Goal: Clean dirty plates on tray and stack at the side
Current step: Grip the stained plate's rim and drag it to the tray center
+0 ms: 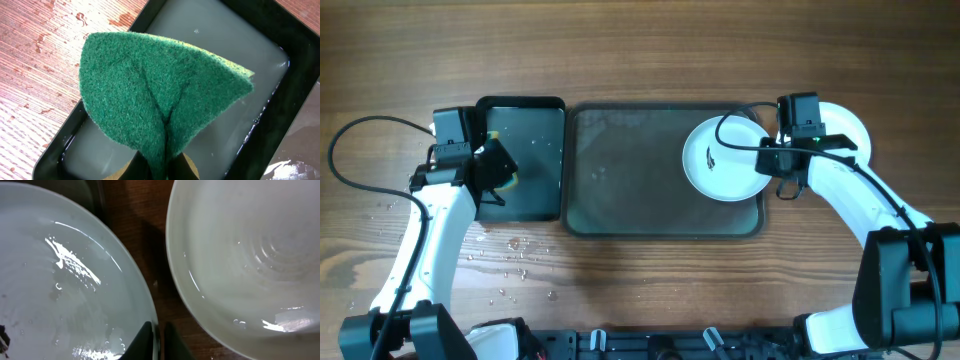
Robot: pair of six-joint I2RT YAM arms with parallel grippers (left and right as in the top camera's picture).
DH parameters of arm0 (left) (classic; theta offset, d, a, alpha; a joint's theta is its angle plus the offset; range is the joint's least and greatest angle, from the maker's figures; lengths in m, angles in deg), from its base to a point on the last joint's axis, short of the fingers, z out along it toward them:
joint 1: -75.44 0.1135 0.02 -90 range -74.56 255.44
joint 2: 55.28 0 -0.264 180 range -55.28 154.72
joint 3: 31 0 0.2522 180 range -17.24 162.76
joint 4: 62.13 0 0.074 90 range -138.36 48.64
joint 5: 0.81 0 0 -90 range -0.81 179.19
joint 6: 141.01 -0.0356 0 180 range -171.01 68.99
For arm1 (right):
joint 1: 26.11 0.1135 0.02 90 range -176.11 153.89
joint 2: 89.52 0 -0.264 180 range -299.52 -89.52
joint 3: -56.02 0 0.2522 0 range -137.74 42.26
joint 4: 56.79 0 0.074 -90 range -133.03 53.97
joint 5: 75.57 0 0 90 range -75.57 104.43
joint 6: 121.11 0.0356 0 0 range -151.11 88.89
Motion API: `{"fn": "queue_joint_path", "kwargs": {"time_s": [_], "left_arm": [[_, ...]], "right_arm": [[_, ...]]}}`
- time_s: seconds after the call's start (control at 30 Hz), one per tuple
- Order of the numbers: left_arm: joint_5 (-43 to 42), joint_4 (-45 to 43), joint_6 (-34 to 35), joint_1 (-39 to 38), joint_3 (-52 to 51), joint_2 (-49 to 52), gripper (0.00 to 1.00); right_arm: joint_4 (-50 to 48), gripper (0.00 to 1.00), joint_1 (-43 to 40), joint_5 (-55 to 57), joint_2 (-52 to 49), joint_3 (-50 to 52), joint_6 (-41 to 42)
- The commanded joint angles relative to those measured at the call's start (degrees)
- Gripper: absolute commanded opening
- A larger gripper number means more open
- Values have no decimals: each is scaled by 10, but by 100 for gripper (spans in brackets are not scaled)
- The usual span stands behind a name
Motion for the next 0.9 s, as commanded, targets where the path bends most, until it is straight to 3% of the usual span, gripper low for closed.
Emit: {"fn": "queue_joint_path", "kwargs": {"time_s": [0.0, 0.17, 0.27, 0.67, 0.8, 0.87], "left_arm": [[-1, -3, -9, 2, 0, -8, 4], [-1, -3, -9, 2, 0, -8, 4], [-1, -3, -9, 2, 0, -8, 4], [-1, -3, -9, 2, 0, -8, 4], [-1, -3, -9, 2, 0, -8, 4], [-1, -3, -9, 2, 0, -8, 4]], "right_arm": [[-6, 8, 0, -41, 1, 8, 1], [-6, 4, 0, -209, 1, 8, 7], [-2, 4, 0, -259, 1, 8, 54], [4, 7, 74, -268, 1, 8, 163], [-14, 13, 115, -254, 1, 8, 208], [-28, 27, 132, -231, 1, 8, 216]]}}
